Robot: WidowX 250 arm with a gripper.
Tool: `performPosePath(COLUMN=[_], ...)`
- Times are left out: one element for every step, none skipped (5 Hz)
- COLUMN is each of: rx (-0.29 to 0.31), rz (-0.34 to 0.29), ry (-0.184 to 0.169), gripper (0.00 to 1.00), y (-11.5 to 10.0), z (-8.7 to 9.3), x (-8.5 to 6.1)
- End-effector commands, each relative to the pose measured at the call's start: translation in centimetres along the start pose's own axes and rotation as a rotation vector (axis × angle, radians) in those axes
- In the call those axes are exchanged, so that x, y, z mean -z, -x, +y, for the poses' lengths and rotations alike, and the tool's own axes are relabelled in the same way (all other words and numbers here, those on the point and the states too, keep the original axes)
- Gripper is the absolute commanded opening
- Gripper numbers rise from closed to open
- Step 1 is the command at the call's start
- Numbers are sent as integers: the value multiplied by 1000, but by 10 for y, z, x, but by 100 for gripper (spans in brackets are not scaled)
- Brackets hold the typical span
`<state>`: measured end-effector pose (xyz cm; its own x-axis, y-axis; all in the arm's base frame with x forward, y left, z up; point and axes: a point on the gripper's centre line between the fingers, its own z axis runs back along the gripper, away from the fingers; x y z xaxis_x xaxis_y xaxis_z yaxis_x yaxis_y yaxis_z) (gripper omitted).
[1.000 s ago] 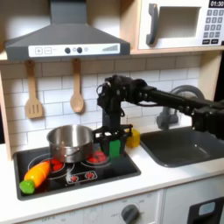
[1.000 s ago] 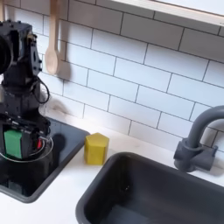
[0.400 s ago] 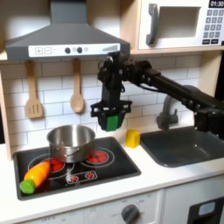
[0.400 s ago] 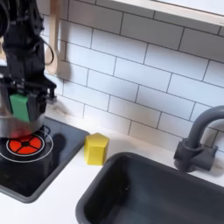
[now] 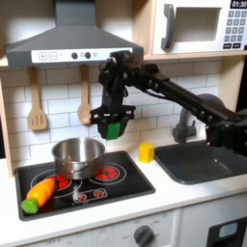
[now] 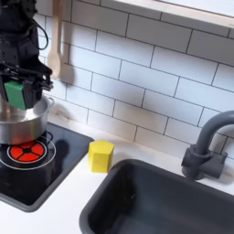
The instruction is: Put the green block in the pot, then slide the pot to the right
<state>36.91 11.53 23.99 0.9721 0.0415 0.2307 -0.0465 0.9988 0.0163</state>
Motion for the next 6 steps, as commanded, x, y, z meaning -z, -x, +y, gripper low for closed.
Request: performPosePath(rx=[-44, -64, -77, -83, -82, -73], rz=[-33, -45, -64, -63, -58, -58], ry=[-57, -76, -76, -71, -53, -41], gripper=[0, 0, 0, 0, 0, 0], y=[-11, -14, -19, -22, -26, -31], z=[30, 43, 48, 49, 47, 43], x=[3, 11, 18, 28, 35, 40])
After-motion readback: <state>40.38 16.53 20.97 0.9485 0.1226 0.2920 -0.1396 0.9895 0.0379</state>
